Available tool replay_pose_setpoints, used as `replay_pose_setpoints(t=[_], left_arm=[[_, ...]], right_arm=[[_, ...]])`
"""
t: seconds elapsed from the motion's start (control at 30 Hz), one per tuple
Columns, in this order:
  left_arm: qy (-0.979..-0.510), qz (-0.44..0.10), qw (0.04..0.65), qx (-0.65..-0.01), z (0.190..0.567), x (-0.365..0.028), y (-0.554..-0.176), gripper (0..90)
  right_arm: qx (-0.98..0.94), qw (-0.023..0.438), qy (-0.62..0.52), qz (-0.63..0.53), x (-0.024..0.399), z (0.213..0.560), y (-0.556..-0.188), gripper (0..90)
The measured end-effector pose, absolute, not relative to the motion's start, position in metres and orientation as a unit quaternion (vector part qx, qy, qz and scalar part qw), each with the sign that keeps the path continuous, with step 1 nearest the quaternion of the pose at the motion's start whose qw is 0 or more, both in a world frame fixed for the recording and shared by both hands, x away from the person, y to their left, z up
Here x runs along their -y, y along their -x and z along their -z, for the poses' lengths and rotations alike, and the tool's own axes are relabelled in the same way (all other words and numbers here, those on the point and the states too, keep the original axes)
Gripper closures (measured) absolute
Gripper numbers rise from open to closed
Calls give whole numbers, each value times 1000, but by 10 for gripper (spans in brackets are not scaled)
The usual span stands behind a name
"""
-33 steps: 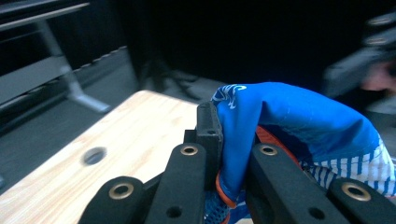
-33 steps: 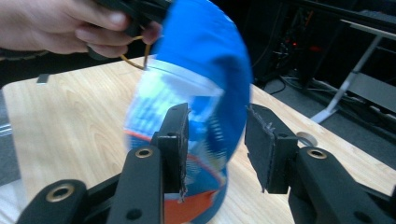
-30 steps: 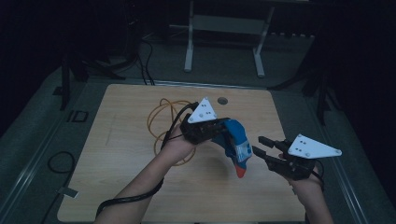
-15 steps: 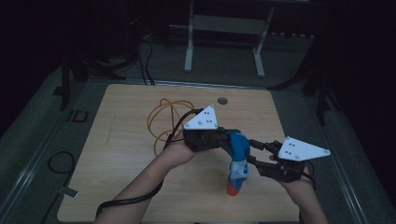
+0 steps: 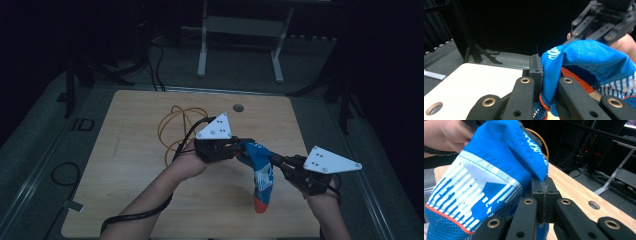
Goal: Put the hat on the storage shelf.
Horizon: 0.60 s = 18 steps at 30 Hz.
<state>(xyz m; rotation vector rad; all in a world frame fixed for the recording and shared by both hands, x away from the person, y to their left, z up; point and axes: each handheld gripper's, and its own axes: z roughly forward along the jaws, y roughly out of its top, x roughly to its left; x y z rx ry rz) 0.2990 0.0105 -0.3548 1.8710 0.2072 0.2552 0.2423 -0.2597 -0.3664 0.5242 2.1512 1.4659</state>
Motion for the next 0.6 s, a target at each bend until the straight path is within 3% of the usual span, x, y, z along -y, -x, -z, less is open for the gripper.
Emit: replay_pose_setpoints(t=[0.23,0.33,0.47,0.6], left_arm=[[-800,-119,581,-93,353,-11,-296,857],[-796,-124,582,-111,351,-15,-294,603],[-802,-137,570,-114,353,-20,-288,508],[-799,-155,567,-125,356,-30,-281,498]], right_arm=[[-778,246,-194,-544,261,358,-242,900],[-776,246,-193,-548,260,355,-243,900],[-776,249,-191,-548,258,351,-245,900],[-773,256,-191,-548,257,347,-245,900]])
